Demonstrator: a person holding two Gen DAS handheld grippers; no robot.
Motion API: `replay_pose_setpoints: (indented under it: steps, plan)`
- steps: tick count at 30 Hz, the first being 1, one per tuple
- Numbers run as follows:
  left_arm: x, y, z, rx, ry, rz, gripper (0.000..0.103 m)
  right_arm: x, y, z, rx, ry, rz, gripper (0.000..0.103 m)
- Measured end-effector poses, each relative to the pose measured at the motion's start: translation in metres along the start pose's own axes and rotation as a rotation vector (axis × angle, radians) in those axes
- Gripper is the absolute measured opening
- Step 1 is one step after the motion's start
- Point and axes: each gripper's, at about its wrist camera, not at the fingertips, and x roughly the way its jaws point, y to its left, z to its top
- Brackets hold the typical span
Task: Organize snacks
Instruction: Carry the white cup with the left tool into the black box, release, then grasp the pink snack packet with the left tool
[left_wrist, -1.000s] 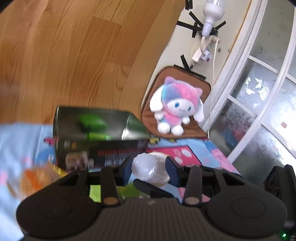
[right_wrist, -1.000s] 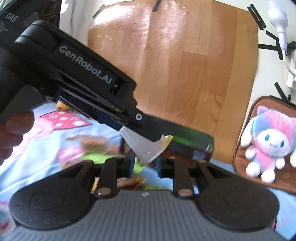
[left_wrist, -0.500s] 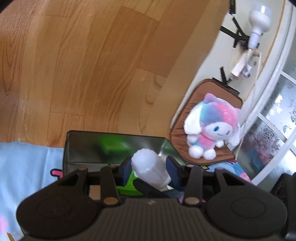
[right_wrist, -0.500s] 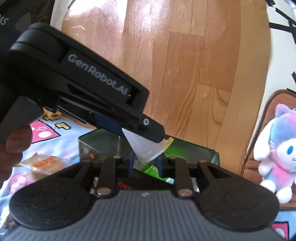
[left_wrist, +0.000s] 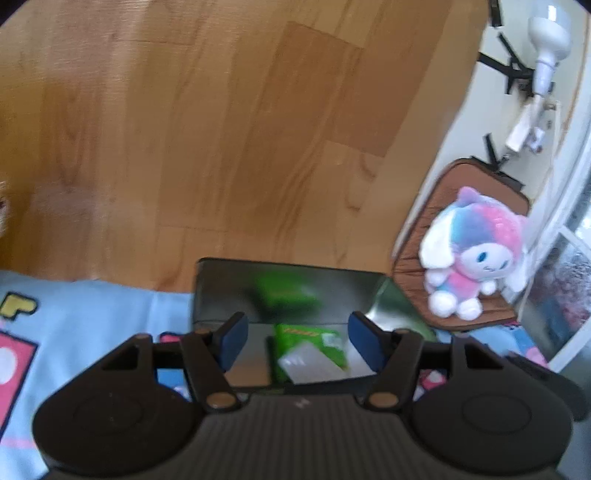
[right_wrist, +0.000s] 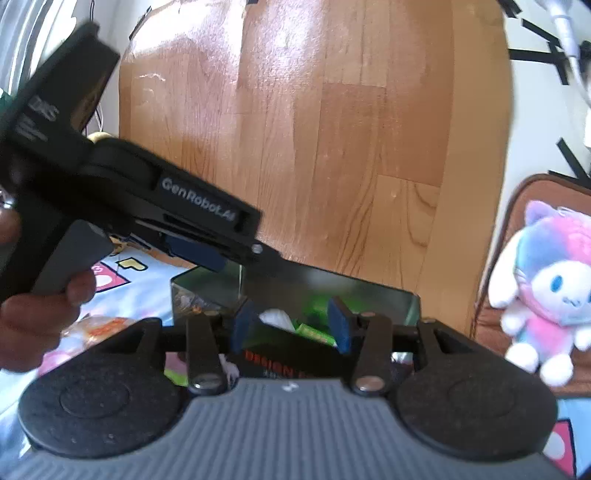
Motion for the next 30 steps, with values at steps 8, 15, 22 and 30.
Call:
replay_pose_setpoints:
  steps: [8, 15, 22, 30]
  plan:
    - [-0.065, -0.007, -0.043, 0.002, -0.030, -0.072, 0.061, -0.050, -0.039, -0.029, 0.225, 0.074, 0.022, 0.048]
    - [-0.096, -0.026, -0.114, 0.003, 0.059, -0.216, 0.062, -0.051, -0.049, -0.061, 0.401, 0.215, 0.086, 0.047]
    - [-0.087, -0.037, -0.163, -0.033, 0.184, -0.241, 0.061, -0.062, -0.043, -0.078, 0.526, 0.266, 0.173, 0.037]
    - [-0.088, -0.014, -0.177, -0.150, 0.188, -0.254, 0.060, -0.098, -0.018, -0.091, 0.501, 0.264, 0.264, 0.026]
